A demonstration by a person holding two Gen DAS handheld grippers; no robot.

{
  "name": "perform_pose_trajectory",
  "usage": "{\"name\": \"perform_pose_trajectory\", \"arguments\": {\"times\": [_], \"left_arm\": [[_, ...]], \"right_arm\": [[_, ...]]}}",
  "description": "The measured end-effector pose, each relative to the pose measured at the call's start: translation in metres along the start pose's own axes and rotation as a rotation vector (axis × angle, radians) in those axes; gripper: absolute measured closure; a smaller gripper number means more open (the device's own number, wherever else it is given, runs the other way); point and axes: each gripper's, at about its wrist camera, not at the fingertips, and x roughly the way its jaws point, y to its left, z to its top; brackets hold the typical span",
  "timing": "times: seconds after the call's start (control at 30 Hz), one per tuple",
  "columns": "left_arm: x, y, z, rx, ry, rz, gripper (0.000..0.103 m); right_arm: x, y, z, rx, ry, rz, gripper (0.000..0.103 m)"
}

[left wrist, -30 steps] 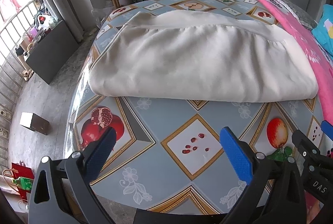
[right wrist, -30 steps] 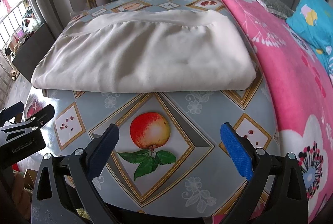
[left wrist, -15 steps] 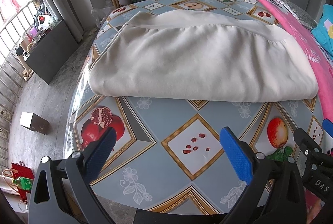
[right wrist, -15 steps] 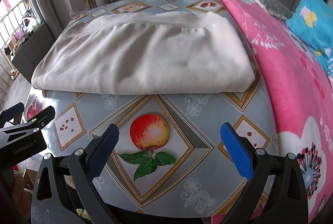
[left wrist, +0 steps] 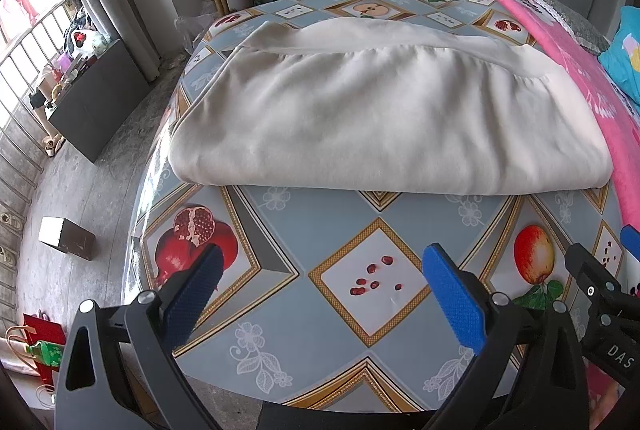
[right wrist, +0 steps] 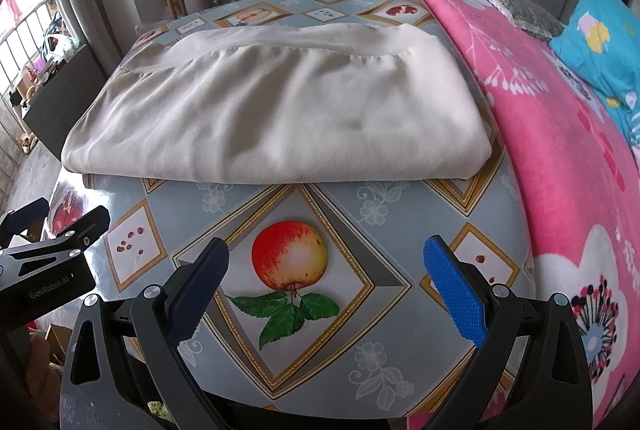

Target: Fold large clothes

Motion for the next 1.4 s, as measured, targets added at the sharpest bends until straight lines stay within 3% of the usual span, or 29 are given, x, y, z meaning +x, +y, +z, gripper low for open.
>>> {"name": "perform_pose_trajectory", "arguments": {"times": [1.4], "left_arm": [[0.0005,0.0002,-0.0003,0.002,0.001,0.0,0.005]], "right_arm": [[0.0032,0.0022,-0.0006,0.001,0.003,-0.001,0.008]]}}
